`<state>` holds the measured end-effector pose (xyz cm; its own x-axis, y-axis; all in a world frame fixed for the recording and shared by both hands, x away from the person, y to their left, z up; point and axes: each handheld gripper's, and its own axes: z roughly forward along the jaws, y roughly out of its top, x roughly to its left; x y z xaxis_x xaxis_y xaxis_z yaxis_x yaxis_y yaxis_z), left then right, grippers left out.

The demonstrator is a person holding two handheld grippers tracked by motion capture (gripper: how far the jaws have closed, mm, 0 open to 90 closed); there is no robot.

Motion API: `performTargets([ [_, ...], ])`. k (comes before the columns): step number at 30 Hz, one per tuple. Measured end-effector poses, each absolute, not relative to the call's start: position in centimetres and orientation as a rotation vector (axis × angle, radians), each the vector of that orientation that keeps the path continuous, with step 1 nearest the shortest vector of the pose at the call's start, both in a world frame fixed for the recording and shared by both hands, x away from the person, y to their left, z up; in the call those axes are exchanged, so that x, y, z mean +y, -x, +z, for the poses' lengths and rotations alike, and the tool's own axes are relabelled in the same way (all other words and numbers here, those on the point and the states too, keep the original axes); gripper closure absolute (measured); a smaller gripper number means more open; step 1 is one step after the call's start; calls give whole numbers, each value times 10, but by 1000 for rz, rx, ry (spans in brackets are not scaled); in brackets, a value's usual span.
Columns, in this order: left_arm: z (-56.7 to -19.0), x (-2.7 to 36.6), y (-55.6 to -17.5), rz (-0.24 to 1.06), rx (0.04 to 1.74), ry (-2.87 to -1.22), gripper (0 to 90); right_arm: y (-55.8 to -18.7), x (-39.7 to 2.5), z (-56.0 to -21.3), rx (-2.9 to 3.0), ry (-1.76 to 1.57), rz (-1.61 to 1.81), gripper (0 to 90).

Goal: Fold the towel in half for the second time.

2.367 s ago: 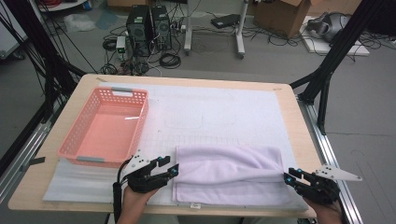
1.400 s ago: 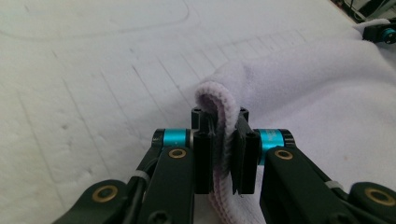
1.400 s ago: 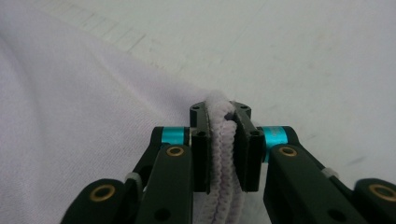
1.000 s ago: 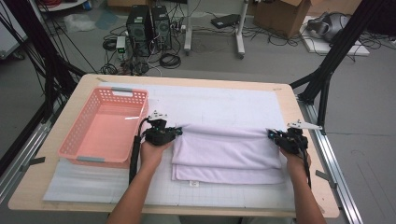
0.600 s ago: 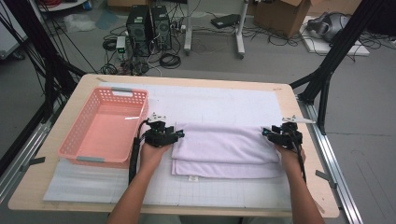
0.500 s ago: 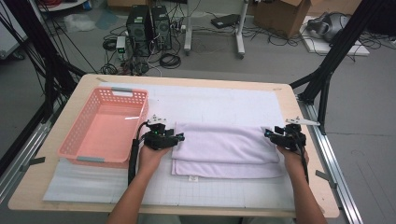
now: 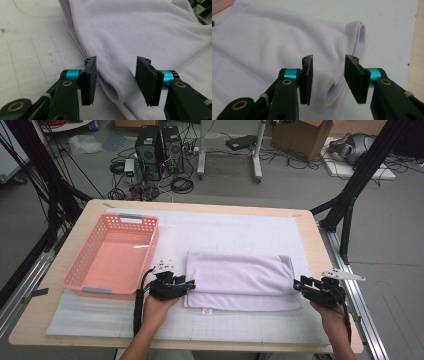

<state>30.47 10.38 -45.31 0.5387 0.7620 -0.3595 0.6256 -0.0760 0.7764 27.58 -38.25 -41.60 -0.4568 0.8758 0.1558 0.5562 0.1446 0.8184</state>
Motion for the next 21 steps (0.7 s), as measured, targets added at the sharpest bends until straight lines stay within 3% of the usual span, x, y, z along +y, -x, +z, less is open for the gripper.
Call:
performTargets([
  [3,-455,107,-299,146,1163,-1776,534,-270,-384,-421,2064,-1404,1198,593],
  [5,-455,106,-296,135,1144,-1791,636,-269,-386,-427,2072,-1444,1207,603],
  [7,-456,103,-294,116,1121,-1845,769,-269,-387,-433,2095,-1464,1218,725],
  [9,-454,104,-292,122,1120,-1833,823,-269,-388,-439,2141,-1472,1221,842],
  [21,-439,114,-270,142,1036,-1747,825,-253,-402,-430,2066,-1451,1332,873],
])
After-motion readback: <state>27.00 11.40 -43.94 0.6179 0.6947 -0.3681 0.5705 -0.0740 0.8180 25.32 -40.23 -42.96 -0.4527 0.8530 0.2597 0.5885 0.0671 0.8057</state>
